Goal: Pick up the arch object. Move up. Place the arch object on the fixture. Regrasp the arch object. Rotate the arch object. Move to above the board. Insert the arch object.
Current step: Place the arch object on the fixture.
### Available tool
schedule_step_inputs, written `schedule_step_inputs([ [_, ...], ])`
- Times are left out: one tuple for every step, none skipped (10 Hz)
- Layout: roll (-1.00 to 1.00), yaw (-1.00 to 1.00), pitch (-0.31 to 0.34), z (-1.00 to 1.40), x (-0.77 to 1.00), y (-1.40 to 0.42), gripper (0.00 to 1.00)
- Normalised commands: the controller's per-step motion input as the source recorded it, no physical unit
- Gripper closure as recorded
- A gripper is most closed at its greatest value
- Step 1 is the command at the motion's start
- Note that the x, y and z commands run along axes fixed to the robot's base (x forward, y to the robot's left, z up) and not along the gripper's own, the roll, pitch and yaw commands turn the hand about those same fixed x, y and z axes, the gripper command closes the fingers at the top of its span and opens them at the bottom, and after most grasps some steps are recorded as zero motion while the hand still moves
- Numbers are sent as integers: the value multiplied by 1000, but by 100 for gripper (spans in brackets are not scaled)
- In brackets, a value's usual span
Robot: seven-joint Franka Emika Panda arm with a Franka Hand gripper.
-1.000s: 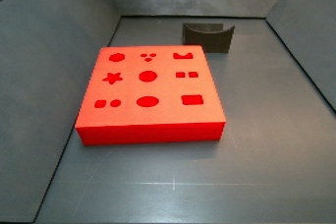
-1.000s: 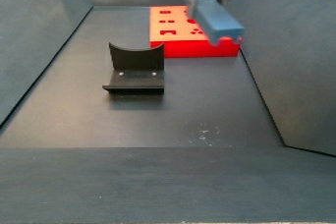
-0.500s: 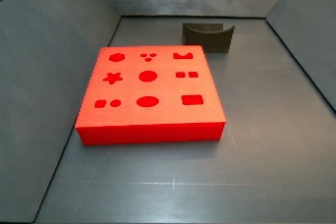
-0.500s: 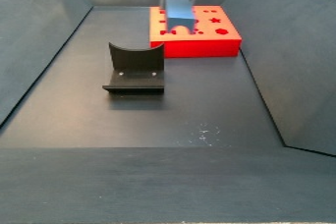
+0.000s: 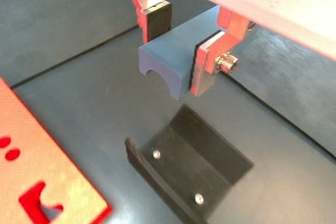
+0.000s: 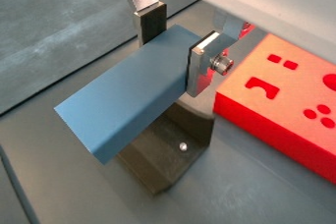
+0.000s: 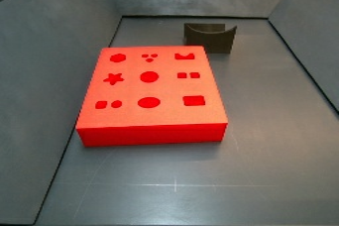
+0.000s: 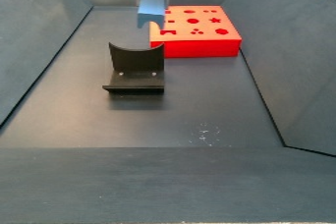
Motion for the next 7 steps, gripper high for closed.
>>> schedule_step_inputs([
  [-1000,-19,101,57,634,-171,100],
  [-1000,-32,105,46,572,-91,100],
  [-1000,-48,118,0,435,-9,100],
  [-1000,-55,126,-5,358,22,100],
  [-1000,-64,134,-7,283,34,100],
  [-1000,-78,143,-7,180,39,100],
  [-1000,-91,148,-10,107,42,100],
])
